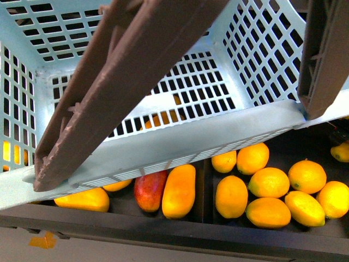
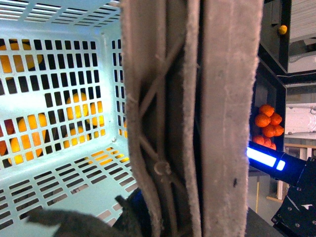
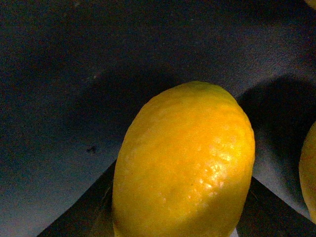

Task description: Pick lemon and mango into basket

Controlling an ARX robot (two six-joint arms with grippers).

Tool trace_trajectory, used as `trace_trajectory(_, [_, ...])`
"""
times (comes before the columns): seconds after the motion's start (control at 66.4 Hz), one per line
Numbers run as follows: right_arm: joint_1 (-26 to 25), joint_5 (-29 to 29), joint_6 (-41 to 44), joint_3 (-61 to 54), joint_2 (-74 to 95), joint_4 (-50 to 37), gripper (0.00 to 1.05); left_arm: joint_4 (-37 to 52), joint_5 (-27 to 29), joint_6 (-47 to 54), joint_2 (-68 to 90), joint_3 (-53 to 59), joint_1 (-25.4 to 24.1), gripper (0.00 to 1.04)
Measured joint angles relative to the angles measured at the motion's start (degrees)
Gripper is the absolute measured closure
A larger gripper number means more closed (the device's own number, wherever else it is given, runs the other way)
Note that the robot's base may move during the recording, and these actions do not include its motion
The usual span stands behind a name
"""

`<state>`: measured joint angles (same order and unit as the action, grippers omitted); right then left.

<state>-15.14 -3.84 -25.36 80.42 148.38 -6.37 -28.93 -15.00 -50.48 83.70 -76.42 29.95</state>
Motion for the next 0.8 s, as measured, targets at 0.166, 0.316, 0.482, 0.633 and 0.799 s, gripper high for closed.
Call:
trace_trajectory(0.166, [-0.61,3.3,4.52,-9.75,-8.13,-6.97,0.56,0.0,0.02,0.02,0.0,0.0,0.0,0.9])
trace_trajectory(0.316, [-1.49,8.13,10.45,-20.06,-20.48,-12.57,0.56,0.0,0.17,0.02,0.0,0.0,0.0,0.9])
trace_trajectory(0.482, [-2.36,15.65,17.07,-32.44,-39.89,-12.04,0.56,0.0,0.11,0.02,0.0,0.0,0.0,0.9])
trace_trajectory(0.633, [-2.03,21.18,19.47,-37.66,-58.97,-6.43,0.56,0.0,0.11,0.02,0.0,0.0,0.0,0.9])
trace_trajectory(0.799, [1.79,22.82,18.64,-37.42,-73.05,-2.67,0.56,0.0,0.09,0.02,0.0,0.0,0.0,0.9])
